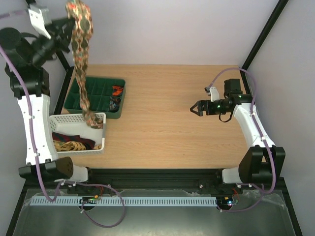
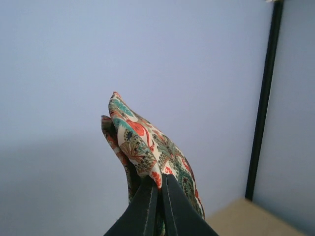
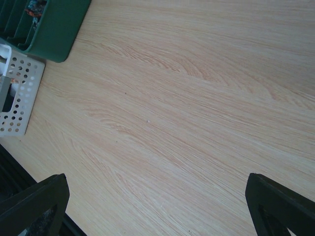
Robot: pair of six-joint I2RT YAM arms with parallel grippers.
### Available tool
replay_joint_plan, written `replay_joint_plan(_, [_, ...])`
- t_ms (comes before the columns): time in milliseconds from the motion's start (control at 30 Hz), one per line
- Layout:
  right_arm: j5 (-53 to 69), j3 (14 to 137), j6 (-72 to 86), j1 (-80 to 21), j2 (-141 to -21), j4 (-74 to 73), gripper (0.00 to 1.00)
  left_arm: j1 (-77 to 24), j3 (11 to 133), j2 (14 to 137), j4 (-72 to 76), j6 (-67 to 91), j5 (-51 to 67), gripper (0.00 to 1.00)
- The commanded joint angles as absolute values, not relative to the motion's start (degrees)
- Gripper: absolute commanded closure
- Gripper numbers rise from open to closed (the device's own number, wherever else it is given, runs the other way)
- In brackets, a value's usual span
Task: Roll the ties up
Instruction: Pick up the tie from the bin, then place the tie at the center of the board.
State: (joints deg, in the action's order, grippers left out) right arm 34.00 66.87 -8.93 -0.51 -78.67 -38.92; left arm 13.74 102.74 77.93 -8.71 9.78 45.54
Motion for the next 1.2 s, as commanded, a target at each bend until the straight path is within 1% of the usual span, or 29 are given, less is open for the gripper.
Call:
replay_joint_plan(0, [33.5, 69.6, -9.0, -0.9, -77.7, -40.8, 0.01, 9.7, 116.4, 85.2, 7.2, 22.9, 41.1, 0.98])
replay_joint_plan(100, [33.3, 70.4, -9.0, -0.8, -78.3, -40.7, 0.01, 6.9, 123.3, 89.7, 11.5, 25.3, 38.4, 0.98])
replay_joint_plan(200, [32.7, 71.3, -9.0, -0.8, -78.8, -40.8, 0.01, 3.6, 127.1, 92.5, 13.7, 25.4, 36.8, 0.98])
replay_joint_plan(567, [31.4, 72.7, -9.2, -0.8, -80.5, -40.5, 0.01, -8.1, 130.7, 96.5, 17.5, 24.3, 37.0, 0.98])
replay_joint_plan(733, [31.3, 73.3, -8.3, -0.8, -81.5, -39.8, 0.01, -13.1, 131.1, 97.9, 15.1, 20.1, 35.3, 0.98])
replay_joint_plan(933, [32.7, 76.4, -5.0, -0.6, -84.4, -38.8, 0.01, -14.0, 131.4, 103.2, 13.2, 18.7, 28.3, 0.98])
replay_joint_plan(1033, [32.8, 77.8, -4.6, -0.6, -85.4, -38.8, 0.01, -14.0, 137.1, 106.3, 13.0, 15.4, 22.6, 0.98])
replay_joint_plan(1100, [33.0, 78.2, -4.3, -0.6, -85.7, -38.8, 0.02, -14.3, 139.1, 107.1, 13.2, 13.0, 22.1, 0.98])
replay_joint_plan(1167, [32.6, 78.5, -4.1, -0.5, -85.8, -38.7, 0.01, -15.7, 137.9, 106.3, 12.3, 10.0, 22.3, 0.98])
